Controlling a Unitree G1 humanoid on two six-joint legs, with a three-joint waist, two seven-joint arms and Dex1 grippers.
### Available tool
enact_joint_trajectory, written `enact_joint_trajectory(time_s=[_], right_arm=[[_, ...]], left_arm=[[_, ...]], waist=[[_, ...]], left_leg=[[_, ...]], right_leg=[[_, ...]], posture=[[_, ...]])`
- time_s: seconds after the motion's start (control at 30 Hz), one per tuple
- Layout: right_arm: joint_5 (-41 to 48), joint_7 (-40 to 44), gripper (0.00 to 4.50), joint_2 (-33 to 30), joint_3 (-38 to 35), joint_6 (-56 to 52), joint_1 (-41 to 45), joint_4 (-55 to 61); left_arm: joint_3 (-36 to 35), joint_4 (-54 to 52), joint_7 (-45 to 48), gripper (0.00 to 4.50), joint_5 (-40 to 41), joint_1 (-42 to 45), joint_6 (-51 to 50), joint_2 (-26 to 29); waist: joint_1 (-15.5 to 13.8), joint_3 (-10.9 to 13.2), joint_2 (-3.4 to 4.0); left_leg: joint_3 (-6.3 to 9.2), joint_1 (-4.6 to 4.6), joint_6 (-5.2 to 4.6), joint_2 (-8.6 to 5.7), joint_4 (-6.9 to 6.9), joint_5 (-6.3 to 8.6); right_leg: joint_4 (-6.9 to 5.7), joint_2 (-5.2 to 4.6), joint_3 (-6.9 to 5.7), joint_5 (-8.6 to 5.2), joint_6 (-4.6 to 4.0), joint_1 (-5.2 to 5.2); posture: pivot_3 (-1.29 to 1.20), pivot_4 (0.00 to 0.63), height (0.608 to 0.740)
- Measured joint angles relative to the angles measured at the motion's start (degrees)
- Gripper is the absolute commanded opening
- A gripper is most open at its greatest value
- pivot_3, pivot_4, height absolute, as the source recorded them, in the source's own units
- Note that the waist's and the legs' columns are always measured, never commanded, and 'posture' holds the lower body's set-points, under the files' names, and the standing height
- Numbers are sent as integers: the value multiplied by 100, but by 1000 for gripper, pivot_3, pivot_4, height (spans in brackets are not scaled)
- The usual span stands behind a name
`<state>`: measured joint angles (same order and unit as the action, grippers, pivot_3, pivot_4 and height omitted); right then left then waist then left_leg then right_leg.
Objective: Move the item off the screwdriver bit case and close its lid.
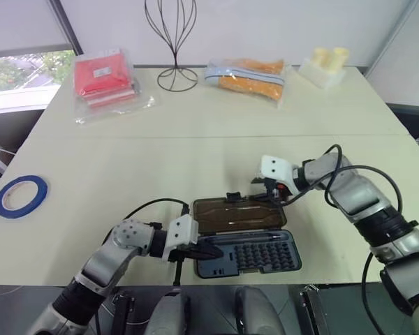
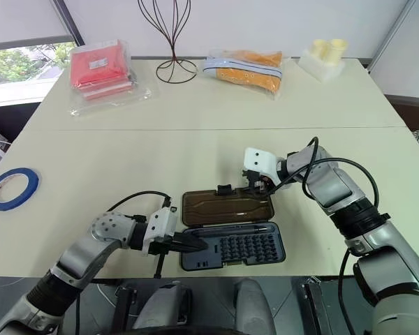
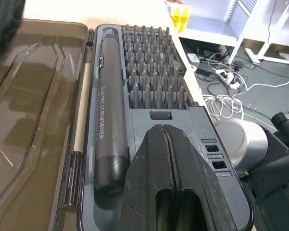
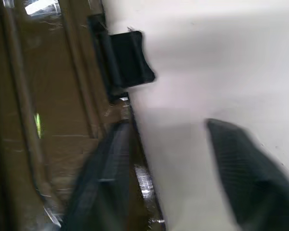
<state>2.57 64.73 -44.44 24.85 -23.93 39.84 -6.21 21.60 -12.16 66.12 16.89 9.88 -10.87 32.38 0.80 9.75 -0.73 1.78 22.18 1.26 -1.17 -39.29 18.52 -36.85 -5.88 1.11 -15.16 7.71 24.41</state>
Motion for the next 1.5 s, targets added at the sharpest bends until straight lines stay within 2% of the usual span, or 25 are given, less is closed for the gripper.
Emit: enact_joint_trajectory(time_s=[0.3,0.47,0.6,0.93,1.13,1.4,1.5], right_arm=[[-163,235,1121,64,-20,84,-33,-52],[-251,440,1121,193,-24,249,72,-419],[-316,651,46,295,-25,445,177,-670],[-551,789,46,357,-35,743,217,-824],[-947,93,46,418,-50,1192,-53,-377],[-1582,-1342,46,276,-737,1481,-964,957],[-1662,-1669,46,290,-957,1493,-1217,1357]], left_arm=[[4,3,-61,0,-5,-17,-9,2],[9,27,-113,0,-16,-47,-8,2],[9,38,-132,0,-21,-52,-7,3],[-19,56,-238,0,-50,-67,-8,7],[-286,-191,-295,0,218,-194,-545,170],[-1469,-777,128,0,1548,-488,-2114,1443],[-2005,-786,138,0,1967,-481,-2512,1659]], waist=[[0,-1,1],[11,-3,2],[17,-17,1],[21,-50,6],[75,-49,7],[63,-41,13],[22,-36,19]], left_leg=[[-2,-34,-1,0,1,0],[6,-92,-5,4,16,4],[6,-98,-5,5,15,3],[10,-105,-5,7,15,4],[10,-105,-5,11,16,4],[12,-80,-4,11,18,4],[11,-76,-5,10,19,4]], right_leg=[[-5,0,2,0,0,-31],[35,5,-5,-1,-2,-105],[37,5,-5,-1,-1,-112],[41,6,-7,-1,-2,-122],[39,10,-5,2,-6,-115],[39,11,-4,1,-6,-92],[43,11,-4,1,-6,-89]], posture=[[0,150,740],[0,150,740],[0,150,740],[0,150,740],[0,150,740],[0,150,740],[0,150,740]])
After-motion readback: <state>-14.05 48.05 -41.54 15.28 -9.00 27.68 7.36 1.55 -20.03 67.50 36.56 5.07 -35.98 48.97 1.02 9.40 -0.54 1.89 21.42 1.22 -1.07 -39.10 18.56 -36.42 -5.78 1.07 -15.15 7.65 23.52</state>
